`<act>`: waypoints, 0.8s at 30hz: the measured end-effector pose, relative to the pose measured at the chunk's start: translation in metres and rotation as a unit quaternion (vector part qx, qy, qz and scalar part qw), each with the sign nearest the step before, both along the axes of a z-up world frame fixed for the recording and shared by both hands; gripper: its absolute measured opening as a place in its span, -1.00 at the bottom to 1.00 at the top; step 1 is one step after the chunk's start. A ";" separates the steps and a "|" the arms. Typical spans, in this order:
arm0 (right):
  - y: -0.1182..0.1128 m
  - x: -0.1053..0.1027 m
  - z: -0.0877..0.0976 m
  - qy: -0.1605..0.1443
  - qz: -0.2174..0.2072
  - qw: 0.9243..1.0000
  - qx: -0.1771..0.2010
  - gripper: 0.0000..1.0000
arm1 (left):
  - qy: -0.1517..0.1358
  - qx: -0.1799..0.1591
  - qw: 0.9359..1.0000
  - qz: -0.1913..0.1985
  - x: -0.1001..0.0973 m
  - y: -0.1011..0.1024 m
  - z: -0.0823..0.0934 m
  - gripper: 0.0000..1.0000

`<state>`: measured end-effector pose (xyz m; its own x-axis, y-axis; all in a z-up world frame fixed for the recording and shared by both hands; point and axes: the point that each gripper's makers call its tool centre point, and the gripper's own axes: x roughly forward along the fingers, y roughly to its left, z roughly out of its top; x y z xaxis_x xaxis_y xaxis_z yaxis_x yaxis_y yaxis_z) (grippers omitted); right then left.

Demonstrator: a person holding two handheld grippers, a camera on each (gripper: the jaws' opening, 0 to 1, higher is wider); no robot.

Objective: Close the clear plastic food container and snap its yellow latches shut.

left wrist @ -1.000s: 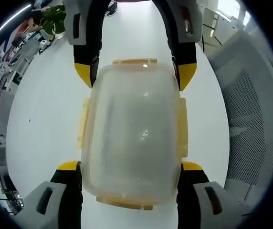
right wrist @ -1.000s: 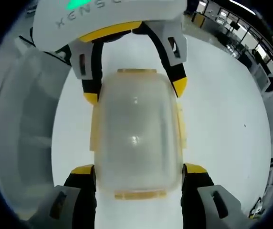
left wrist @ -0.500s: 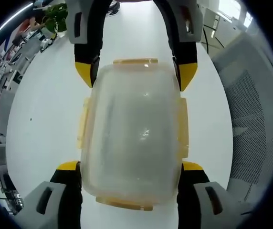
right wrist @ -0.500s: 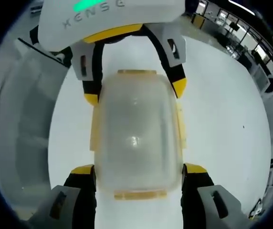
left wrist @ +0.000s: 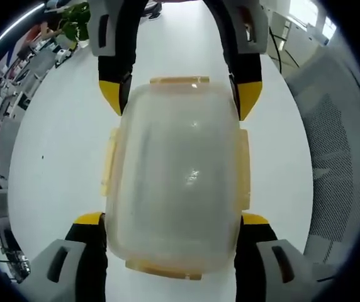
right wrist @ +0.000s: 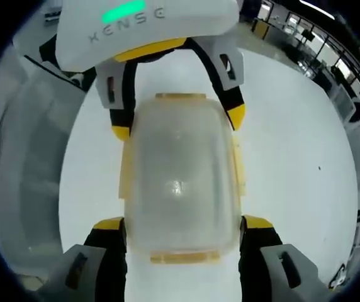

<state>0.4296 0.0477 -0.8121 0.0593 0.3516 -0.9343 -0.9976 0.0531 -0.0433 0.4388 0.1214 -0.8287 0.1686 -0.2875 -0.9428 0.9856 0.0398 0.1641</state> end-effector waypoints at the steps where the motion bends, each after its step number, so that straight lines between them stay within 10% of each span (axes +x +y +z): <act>1: 0.000 0.001 0.000 0.000 0.001 1.000 0.000 0.45 | 0.001 -0.001 1.000 0.001 0.002 0.000 0.000 0.70; 24: -0.003 0.027 0.001 0.003 0.005 1.000 0.002 0.46 | 0.006 -0.003 1.000 0.003 0.026 -0.003 0.001 0.71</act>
